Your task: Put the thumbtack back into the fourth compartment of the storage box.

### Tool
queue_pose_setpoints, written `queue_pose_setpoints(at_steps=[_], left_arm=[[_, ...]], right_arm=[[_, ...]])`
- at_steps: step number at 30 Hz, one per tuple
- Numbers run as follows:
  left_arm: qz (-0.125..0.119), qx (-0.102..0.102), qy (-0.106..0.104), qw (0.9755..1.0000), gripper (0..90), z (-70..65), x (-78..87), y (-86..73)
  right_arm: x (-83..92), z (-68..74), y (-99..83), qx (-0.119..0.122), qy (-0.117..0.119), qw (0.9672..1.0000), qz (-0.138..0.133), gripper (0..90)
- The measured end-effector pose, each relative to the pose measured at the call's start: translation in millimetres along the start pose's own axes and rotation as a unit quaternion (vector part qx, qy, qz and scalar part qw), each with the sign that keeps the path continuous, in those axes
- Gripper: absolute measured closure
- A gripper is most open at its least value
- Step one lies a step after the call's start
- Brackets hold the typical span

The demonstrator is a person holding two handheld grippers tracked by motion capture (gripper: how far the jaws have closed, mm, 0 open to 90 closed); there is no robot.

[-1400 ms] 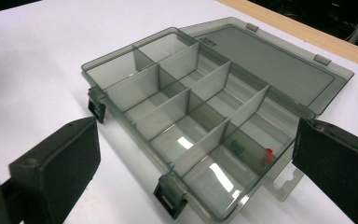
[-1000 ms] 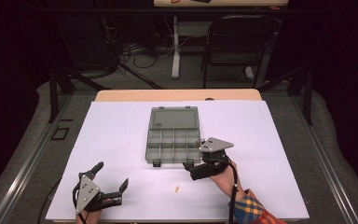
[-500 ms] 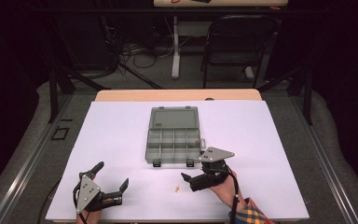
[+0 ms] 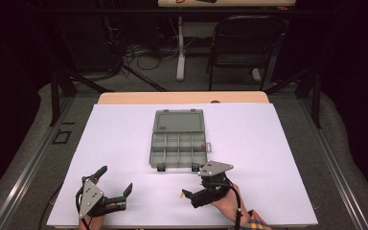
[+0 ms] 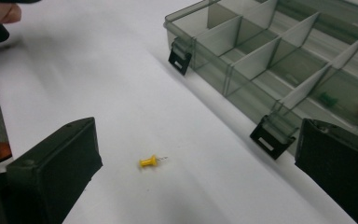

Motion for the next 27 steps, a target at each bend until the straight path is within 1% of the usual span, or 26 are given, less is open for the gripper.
queue_pose_setpoints(at_steps=[5, 6, 7, 8, 9, 10, 12, 13, 14, 17, 19, 22, 23, 27], left_arm=[[-0.002, -0.001, 0.000, 1.0000, 0.1, -1.1, -0.1, 0.8], [-0.002, -0.001, 0.000, 1.0000, 0.1, -1.1, -0.1, 0.8], [0.000, -0.001, -0.001, 1.0000, 0.1, -1.1, -0.6, 0.4], [0.002, -0.001, -0.001, 1.0000, 0.1, -1.2, -1.1, -0.1], [0.003, -0.002, -0.001, 1.0000, 0.1, -1.0, -1.2, -0.3], [0.003, -0.002, -0.001, 1.0000, 0.1, -0.8, -0.9, -0.2], [0.001, -0.003, -0.002, 1.0000, 0.1, -0.6, -0.3, 0.2], [0.001, -0.003, -0.002, 1.0000, 0.1, -0.7, -0.1, 0.3], [0.001, -0.003, -0.002, 1.0000, 0.1, -1.0, -0.1, 0.4], [0.000, -0.001, -0.002, 1.0000, 0.1, -1.5, -0.8, 0.8], [0.003, -0.004, -0.003, 1.0000, 0.1, -1.6, -1.8, 0.3], [0.002, -0.003, -0.003, 1.0000, 0.1, -1.4, -1.0, 0.2], [0.001, -0.002, -0.002, 1.0000, 0.1, -1.1, -0.7, 0.3], [0.001, -0.003, -0.003, 1.0000, 0.1, -2.0, -1.5, 0.7]], right_arm=[[-11.6, 8.8, -5.0, 0.000, 0.007, 0.9997, 0.024, 0.0], [-11.6, 8.8, -5.0, 0.000, 0.007, 0.9997, 0.024, 0.0], [-15.7, 11.1, -7.9, -0.003, 0.011, 0.9994, 0.033, 0.0], [-15.7, 11.1, -7.9, -0.003, 0.011, 0.9994, 0.033, 0.0], [-21.6, 13.4, -11.6, 0.000, 0.014, 0.9987, 0.048, 0.5], [-21.6, 13.4, -11.6, 0.000, 0.014, 0.9987, 0.048, 0.5], [-26.9, 14.0, -14.4, -0.003, 0.019, 0.9982, 0.056, 4.7], [-26.9, 14.0, -14.4, -0.003, 0.019, 0.9982, 0.056, 4.7], [-30.3, 15.9, -15.9, -0.004, 0.019, 0.9979, 0.061, 10.1], [-34.2, 18.4, -17.7, -0.003, 0.020, 0.9976, 0.066, 16.4], [-37.2, 20.7, -19.0, -0.006, 0.020, 0.9972, 0.072, 26.7], [-41.5, 22.5, -19.7, -0.006, 0.027, 0.9965, 0.079, 38.4], [-41.5, 22.5, -19.7, -0.006, 0.027, 0.9965, 0.079, 38.4], [-47.5, 24.9, -20.6, -0.010, 0.029, 0.9961, 0.083, 50.6]])
Point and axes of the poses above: each handheld gripper's, and its own axes: x roughly backward along the jaws, y roughly out of its top, z roughly to its left, the point moved 3 cm from there along -x, roughly forward along the jaws, and after that the axes turned 12 degrees about y, right-handed, at the moved point
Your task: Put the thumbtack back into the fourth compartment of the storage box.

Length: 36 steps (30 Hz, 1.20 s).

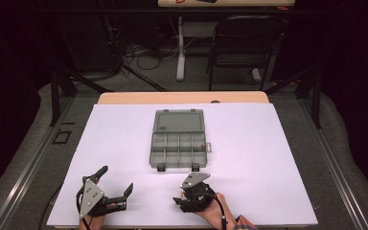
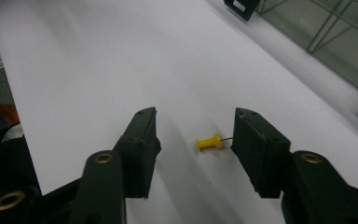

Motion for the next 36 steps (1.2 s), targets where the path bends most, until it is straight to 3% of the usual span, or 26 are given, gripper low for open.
queue_pose_setpoints(at_steps=[10, 11, 14, 21, 24, 29, 33, 36], left_arm=[[-0.001, 0.001, 0.000, 1.0000, 0.1, 0.6, 0.9, -0.1], [-0.001, 0.000, 0.000, 1.0000, 0.1, 0.5, 0.8, 0.0], [0.001, 0.001, 0.000, 1.0000, 0.1, 0.6, 0.3, -0.5], [0.000, 0.000, 0.000, 1.0000, 0.1, 0.7, 1.2, -0.1], [0.000, 0.000, 0.000, 1.0000, 0.1, 0.6, 0.7, -0.3], [0.000, 0.002, 0.001, 1.0000, 0.1, 1.4, 1.7, -0.6], [0.000, 0.001, 0.001, 1.0000, 0.1, 1.1, 1.6, -0.3], [0.001, 0.001, 0.001, 1.0000, 0.1, 1.1, 1.1, -0.6]], right_arm=[[-4.6, -5.5, 1.0, -0.009, -0.018, 0.9998, -0.002, 65.2], [-4.2, -6.7, 1.0, -0.008, -0.021, 0.9997, -0.002, 70.5], [-3.1, -9.1, 0.6, -0.011, -0.018, 0.9998, -0.002, 75.5], [0.1, -15.6, 0.9, -0.005, 0.004, 0.9999, 0.009, 75.6], [2.1, -16.8, 0.9, -0.003, 0.007, 0.9998, 0.017, 67.9], [7.7, -19.2, 1.3, 0.003, -0.006, 0.9997, 0.024, 63.5], [10.8, -18.2, 2.3, 0.001, -0.017, 0.9996, 0.023, 67.7], [13.3, -16.4, 3.4, -0.020, -0.022, 0.9995, 0.010, 69.2]])
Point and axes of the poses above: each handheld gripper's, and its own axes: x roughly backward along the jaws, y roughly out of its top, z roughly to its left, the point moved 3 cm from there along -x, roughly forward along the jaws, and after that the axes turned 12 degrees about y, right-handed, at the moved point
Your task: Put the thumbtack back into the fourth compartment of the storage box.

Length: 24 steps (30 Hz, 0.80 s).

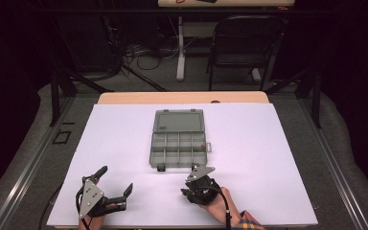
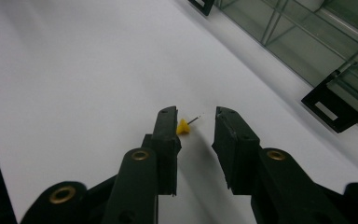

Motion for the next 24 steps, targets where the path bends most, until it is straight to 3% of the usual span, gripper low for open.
queue_pose_setpoints(at_steps=[4, 9, 12, 18, 24], left_arm=[[0.000, 0.000, 0.001, 1.0000, 0.1, 0.3, 0.5, -0.2], [-0.001, 0.000, 0.000, 1.0000, 0.1, -0.3, 0.9, 0.3], [0.000, 0.001, 0.000, 1.0000, 0.1, 0.1, 0.5, -0.1], [0.000, 0.001, 0.001, 1.0000, 0.1, 0.5, 1.9, 0.2], [-0.001, 0.002, 0.001, 1.0000, 0.1, 0.6, 1.7, 0.0]], right_arm=[[-1.4, 2.3, 1.8, -0.023, 0.006, 0.9996, -0.014, 66.2], [-13.3, 2.5, 0.2, -0.039, 0.000, 0.9992, -0.003, 64.9], [-13.6, -0.8, 0.8, -0.035, -0.008, 0.9993, -0.007, 74.1], [-12.0, -5.0, 0.2, -0.020, -0.009, 0.9998, -0.001, 83.4], [-9.5, -9.7, -0.5, -0.006, -0.007, 1.0000, 0.002, 85.4]])
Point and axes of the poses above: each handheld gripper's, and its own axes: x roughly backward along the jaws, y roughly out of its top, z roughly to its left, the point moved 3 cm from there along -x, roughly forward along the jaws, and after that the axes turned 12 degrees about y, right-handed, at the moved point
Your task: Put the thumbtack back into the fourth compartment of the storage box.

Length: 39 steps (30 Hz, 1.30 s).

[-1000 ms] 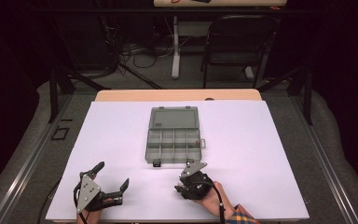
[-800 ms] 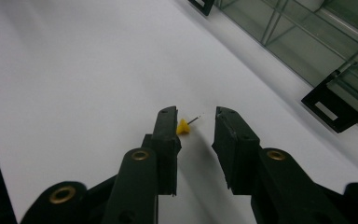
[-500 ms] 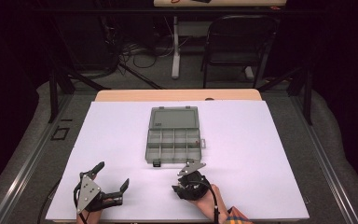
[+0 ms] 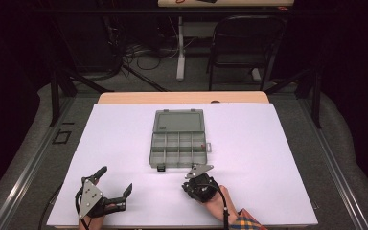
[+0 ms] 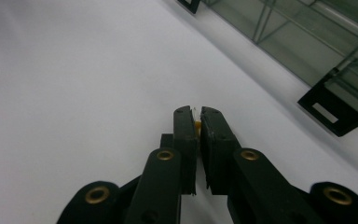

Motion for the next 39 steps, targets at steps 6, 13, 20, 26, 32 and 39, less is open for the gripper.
queue_pose_setpoints(at_steps=[6, 13, 20, 26, 32, 39], left_arm=[[0.000, -0.002, -0.001, 1.0000, 0.1, -0.4, 0.2, 0.3], [-0.001, 0.001, 0.001, 1.0000, 0.1, 0.4, 0.9, 0.0], [0.000, -0.002, 0.001, 1.0000, 0.1, -1.0, 0.0, 0.2], [-0.002, 0.002, 0.002, 1.0000, 0.1, 0.0, 0.6, 0.1], [-0.001, -0.001, 0.000, 1.0000, 0.1, -0.9, -0.9, 0.0], [0.000, 0.000, 0.001, 1.0000, 0.1, -0.4, 0.1, -0.3]], right_arm=[[11.4, -0.7, 4.5, 0.013, -0.001, 0.9997, -0.018, 85.5], [21.6, -0.3, 9.8, 0.027, -0.005, 0.9990, -0.037, 85.5], [36.1, -3.0, 17.2, 0.043, -0.020, 0.9973, -0.056, 85.5], [42.3, -8.7, 23.2, 0.049, -0.033, 0.9961, -0.066, 85.5], [47.6, -12.8, 26.9, 0.051, -0.042, 0.9951, -0.073, 85.5], [55.0, -17.3, 34.4, 0.059, -0.057, 0.9930, -0.085, 85.4]])
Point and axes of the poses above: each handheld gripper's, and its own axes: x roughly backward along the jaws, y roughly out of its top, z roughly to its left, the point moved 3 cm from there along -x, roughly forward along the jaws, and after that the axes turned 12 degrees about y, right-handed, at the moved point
